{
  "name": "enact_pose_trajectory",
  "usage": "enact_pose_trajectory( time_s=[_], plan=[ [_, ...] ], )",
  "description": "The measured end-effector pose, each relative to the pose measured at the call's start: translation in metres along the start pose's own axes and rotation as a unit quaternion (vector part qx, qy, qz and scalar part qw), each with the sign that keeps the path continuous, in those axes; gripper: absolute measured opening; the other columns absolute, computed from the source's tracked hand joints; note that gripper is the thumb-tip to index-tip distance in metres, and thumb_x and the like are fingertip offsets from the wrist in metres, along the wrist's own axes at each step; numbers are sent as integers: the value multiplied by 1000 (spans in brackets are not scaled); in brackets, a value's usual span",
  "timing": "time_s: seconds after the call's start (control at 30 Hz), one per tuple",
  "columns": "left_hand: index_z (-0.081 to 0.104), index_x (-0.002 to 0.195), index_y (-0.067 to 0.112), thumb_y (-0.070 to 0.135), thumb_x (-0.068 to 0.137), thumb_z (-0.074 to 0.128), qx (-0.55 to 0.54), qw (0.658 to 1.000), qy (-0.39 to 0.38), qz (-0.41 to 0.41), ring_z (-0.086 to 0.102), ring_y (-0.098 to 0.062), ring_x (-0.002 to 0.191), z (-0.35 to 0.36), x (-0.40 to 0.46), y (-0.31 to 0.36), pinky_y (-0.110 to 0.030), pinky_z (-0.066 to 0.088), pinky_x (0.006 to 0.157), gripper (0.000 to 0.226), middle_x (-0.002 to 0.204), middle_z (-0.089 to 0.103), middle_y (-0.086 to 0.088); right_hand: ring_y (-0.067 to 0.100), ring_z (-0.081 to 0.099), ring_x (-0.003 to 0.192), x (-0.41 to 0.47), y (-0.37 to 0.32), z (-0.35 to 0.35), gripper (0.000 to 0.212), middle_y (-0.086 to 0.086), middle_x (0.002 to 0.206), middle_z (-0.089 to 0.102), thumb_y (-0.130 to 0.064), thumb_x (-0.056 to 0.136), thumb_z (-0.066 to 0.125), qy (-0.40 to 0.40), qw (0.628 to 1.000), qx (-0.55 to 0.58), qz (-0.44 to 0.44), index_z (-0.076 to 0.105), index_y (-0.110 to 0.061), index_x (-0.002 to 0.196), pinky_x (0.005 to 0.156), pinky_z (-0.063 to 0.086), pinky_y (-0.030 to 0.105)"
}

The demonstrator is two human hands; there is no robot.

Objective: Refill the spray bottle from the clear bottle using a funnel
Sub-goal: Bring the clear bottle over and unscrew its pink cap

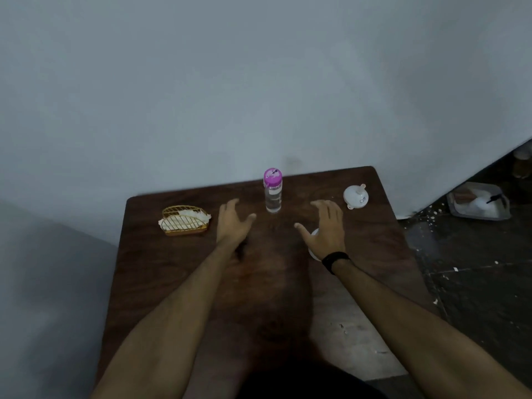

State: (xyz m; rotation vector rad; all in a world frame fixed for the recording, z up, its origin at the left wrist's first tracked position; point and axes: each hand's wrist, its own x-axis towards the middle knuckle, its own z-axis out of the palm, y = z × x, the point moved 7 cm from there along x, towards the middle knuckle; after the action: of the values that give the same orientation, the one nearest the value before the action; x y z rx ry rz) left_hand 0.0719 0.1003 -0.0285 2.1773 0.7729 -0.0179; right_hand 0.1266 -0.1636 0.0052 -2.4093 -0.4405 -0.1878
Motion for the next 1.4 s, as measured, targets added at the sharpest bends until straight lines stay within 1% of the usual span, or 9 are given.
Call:
enact_pose_trajectory(
  time_s=[0.2, 0.4, 0.6, 0.8, 0.93, 1.03, 1.2, 1.3, 1.4],
  plan=[
    [33, 150, 19, 38, 77, 82, 18, 983, -83, 161, 53, -24, 124, 14, 32, 108, -39, 49, 104, 90, 144, 39, -9, 15, 44, 124, 33, -35, 33, 69, 1, 135, 48, -32, 79, 78, -84, 992, 88, 31, 42, -18, 136, 100, 41, 26],
    [46, 136, 18, 20, 90, 68, 118, 964, -103, 216, 58, -32, 112, 28, 31, 125, -46, 53, 97, 51, 128, 49, -10, 17, 40, 134, 32, -25, 62, 87, 2, 149, 36, -32, 77, 79, -157, 974, 127, 106, 27, -18, 146, 106, 36, 26],
    [48, 132, 17, 21, 88, 66, 171, 938, -134, 271, 58, -31, 105, 30, -6, 115, -47, 53, 86, 48, 125, 48, -7, 14, 42, 133, 19, -20, 74, 102, -2, 149, 38, -36, 67, 86, -175, 962, 167, 124, 24, -24, 148, 106, 41, 30],
    [41, 138, 22, 42, 94, 60, 224, 916, -195, 269, 58, -22, 105, 38, -58, 99, -41, 54, 87, 52, 128, 47, 0, 1, 59, 87, -13, -32, 75, 55, -14, 105, 55, -26, 82, 71, -184, 961, 186, 94, 39, -29, 126, 80, 55, 22],
    [40, 139, 24, 53, 91, 59, 268, 881, -232, 313, 53, -14, 102, 35, -85, 90, -32, 50, 85, 60, 125, 47, 4, -4, 57, 90, -48, -22, 83, 42, -16, 103, 54, -28, 86, 69, -211, 958, 174, 90, 47, -23, 121, 86, 49, 15],
    [45, 134, 23, 59, 91, 53, 325, 854, -187, 360, 56, -16, 102, 33, -99, 92, -31, 43, 87, 57, 122, 54, 3, -15, 52, 96, -57, -24, 80, 38, -21, 106, 50, -26, 89, 65, -206, 959, 176, 84, 47, -20, 121, 87, 46, 10],
    [41, 124, 19, 60, 94, 49, 393, 849, -133, 328, 64, -22, 90, 33, -104, 87, -35, 50, 75, 51, 110, 64, -4, 2, 59, 98, -60, -37, 66, 32, -13, 108, 58, -28, 90, 63, -225, 946, 220, 74, 44, -29, 116, 85, 51, 23],
    [36, 123, 19, 56, 97, 46, 378, 885, -97, 254, 66, -25, 81, 27, -107, 80, -36, 48, 65, 47, 101, 67, -4, 1, 57, 102, -65, -43, 67, 32, -17, 113, 55, -35, 90, 59, -216, 949, 216, 70, 43, -34, 118, 88, 53, 30],
    [47, 120, 13, 73, 93, 28, 362, 916, -57, 162, 67, -29, 84, 16, -112, 80, -37, 46, 70, 68, 95, 67, -9, 9, 55, 112, -72, -47, 70, 37, -7, 124, 55, -31, 93, 57, -223, 950, 208, 69, 43, -27, 127, 96, 50, 36]
  ],
)
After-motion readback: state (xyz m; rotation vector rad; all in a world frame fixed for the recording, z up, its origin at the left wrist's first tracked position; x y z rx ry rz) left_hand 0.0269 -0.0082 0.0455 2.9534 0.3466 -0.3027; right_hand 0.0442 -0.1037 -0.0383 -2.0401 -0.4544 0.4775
